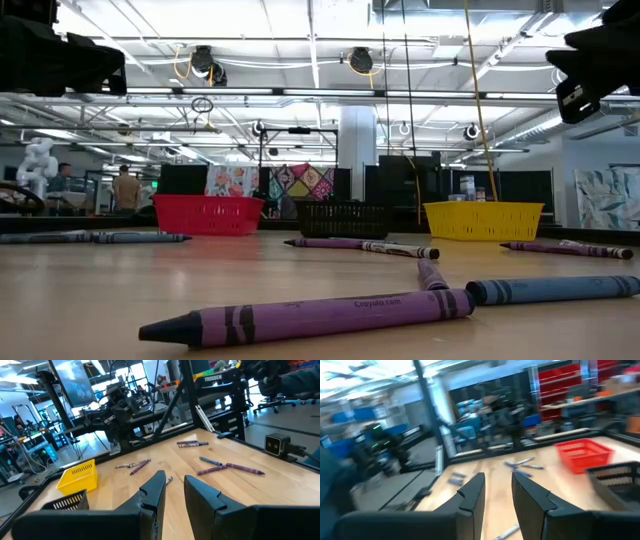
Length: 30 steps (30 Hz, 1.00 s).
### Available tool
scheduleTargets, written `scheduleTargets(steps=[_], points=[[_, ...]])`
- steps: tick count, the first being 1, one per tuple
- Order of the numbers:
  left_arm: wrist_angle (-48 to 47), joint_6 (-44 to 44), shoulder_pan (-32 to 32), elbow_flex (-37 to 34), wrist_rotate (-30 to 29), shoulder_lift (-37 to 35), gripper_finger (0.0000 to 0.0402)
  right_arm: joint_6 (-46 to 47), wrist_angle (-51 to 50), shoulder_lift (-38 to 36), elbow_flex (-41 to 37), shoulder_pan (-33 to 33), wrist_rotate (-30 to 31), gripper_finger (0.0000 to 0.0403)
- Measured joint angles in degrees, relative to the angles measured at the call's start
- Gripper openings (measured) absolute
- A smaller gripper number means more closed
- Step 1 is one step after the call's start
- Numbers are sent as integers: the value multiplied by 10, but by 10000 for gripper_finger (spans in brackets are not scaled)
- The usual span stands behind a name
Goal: Sort crayons
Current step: Put the purple crayon into the yellow basket
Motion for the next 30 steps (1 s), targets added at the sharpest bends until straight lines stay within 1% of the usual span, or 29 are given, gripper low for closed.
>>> scheduleTargets(steps=[3, 6, 10, 15, 20, 27, 30], points=[[7, 0, 0, 0, -18, 0, 77, 19, 7, 0, 0, 0, 47, 84], [17, 0, 0, 0, -22, 0, 77, 30, 9, 0, 0, 0, 69, 84], [16, 9, 0, 0, 0, 0, 77, 31, 12, 0, 0, 0, 76, 84], [31, 29, 0, 0, 4, 0, 77, 36, 16, 0, 0, 0, 83, 84], [33, 30, 0, 0, 33, 0, 77, 36, 16, 0, 0, 0, 83, 84], [27, 29, 0, 0, 33, 0, 77, 36, 16, 0, 0, 0, 83, 84], [28, 8, 0, 0, 33, 0, 77, 36, 15, 0, 0, 0, 83, 84]])
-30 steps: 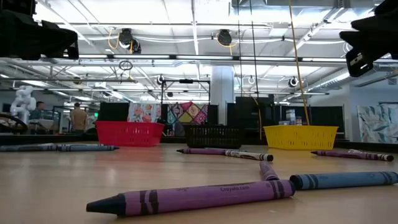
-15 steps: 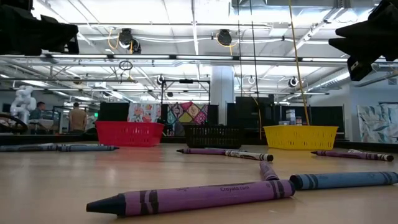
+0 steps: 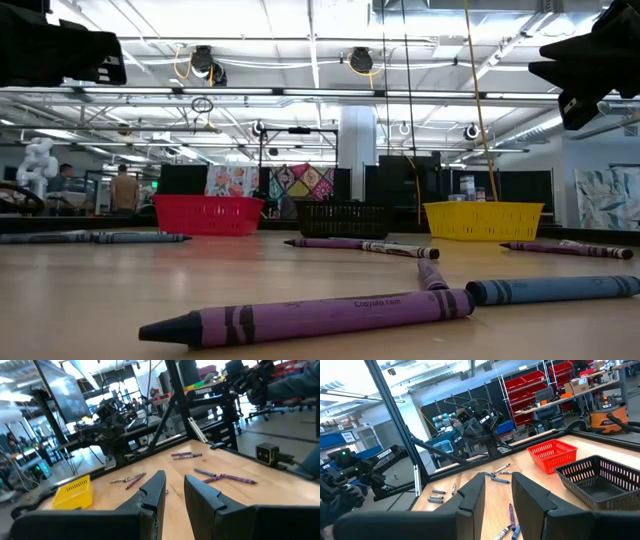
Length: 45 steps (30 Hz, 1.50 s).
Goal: Sort crayons
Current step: Put the purple crayon into the yellow basket
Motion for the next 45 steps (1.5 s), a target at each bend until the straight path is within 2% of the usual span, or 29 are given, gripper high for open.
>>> scheduleTargets(steps=[6, 12, 19, 23, 32, 34, 39, 45], points=[[1, -59, 0, 0, -4, 0, 77, 0, 0, 0, 0, 0, 0, 84], [1, -218, 0, 0, 4, 0, 77, 0, 0, 0, 0, 0, -2, 84], [6, -217, 0, 0, -6, 0, 77, 21, 0, 0, 0, 0, -2, 84], [16, -219, 0, 0, -55, 0, 77, 21, 5, 0, 0, 0, -2, 84], [13, -219, 0, 0, -51, 1, 77, 40, 5, 0, 0, 0, -2, 84], [14, -219, 0, 0, -80, 1, 77, 44, 9, 0, 0, 0, -2, 84], [15, -269, 0, 0, -198, 1, 77, 17, 33, 0, 0, 0, -2, 84], [-13, -295, 0, 8, -200, 2, 77, -53, 85, 0, 10, 0, 0, 84]])
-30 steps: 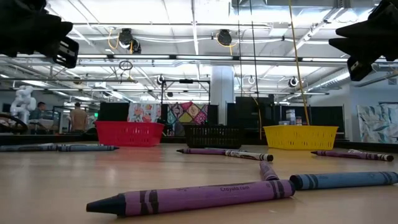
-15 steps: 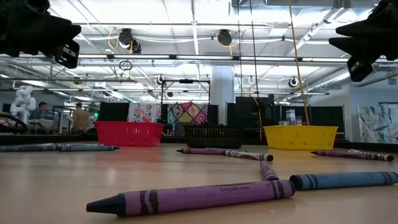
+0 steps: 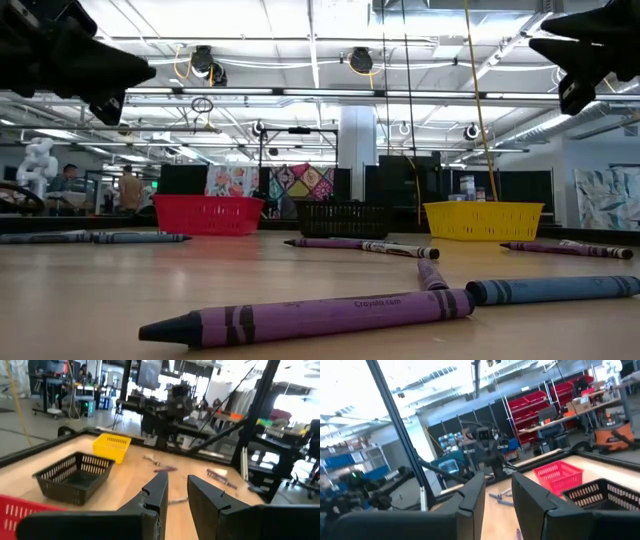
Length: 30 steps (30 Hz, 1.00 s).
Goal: Sort crayons
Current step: Put the purple crayon into the yellow basket
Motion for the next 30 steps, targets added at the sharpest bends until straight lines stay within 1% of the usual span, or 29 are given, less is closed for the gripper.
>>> scheduleTargets(steps=[2, 7, 13, 17, 20, 22, 25, 27, 30], points=[[-30, -2, 0, 22, 0, 4, 77, -6, -1, 0, 8, 0, 0, 84], [-129, -42, 0, 85, 0, 26, 77, -6, -6, 0, 16, 0, -2, 84], [-241, -45, 0, 159, 15, 71, 77, 38, -56, 1, 16, 0, -3, 84], [-261, -45, 0, 183, 19, 101, 77, 47, -55, 2, 12, 0, -3, 84], [-267, -45, 0, 190, 32, 120, 77, 77, -55, 3, 11, 0, 0, 84], [-269, -45, 0, 191, 37, 131, 77, 78, -39, 6, 11, 0, 14, 84], [-270, -44, 0, 191, 32, 145, 77, 32, -4, 7, 11, -1, 31, 84], [-271, -44, 0, 191, 12, 150, 77, -5, 12, 8, 17, -1, 31, 84], [-272, -45, 0, 191, -23, 152, 77, -54, 9, 8, 51, -1, 32, 84]])
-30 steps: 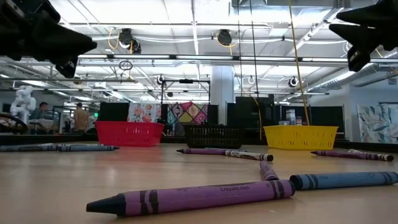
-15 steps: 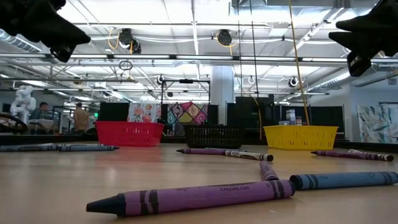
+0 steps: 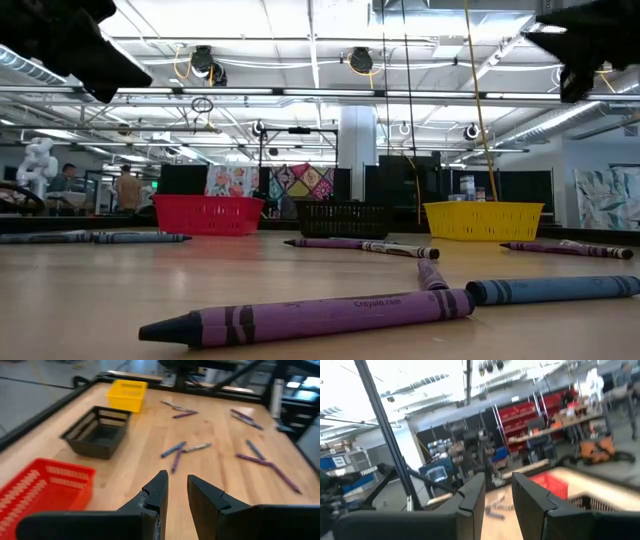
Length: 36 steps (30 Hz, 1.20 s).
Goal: Sort crayons
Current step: Put the purple crayon into the yellow basket
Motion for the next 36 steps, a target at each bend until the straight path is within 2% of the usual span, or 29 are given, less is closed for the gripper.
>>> scheduleTargets(steps=[4, 8, 10, 12, 17, 19, 21, 24, 32, 36], points=[[0, 0, 0, 0, -10, 0, 77, -74, -71, 16, 76, 0, -1, 84], [0, -25, 0, 0, -11, 0, 77, -102, -230, 46, 174, 0, -12, 84], [4, -46, 0, 0, -11, 0, 77, -99, -308, 63, 214, 0, -57, 84], [15, -49, 0, 0, -11, -1, 77, -102, -339, 80, 243, 0, -124, 84], [16, -44, 0, 13, 1, -1, 77, -90, -326, 115, 299, 0, -275, 84], [15, -44, 5, 20, 27, -1, 77, -70, -310, 132, 307, 0, -307, 84], [14, -44, 16, 31, 73, 4, 77, -42, -287, 152, 309, 0, -292, 84], [-6, -42, 34, 60, 120, 27, 77, 1, -283, 186, 309, 0, -229, 84], [-163, -13, 72, 165, 134, 124, 77, 104, -318, 262, 309, 0, -85, 84], [-172, -13, 74, 169, 134, 146, 77, 212, -388, 283, 309, -1, -30, 84]])
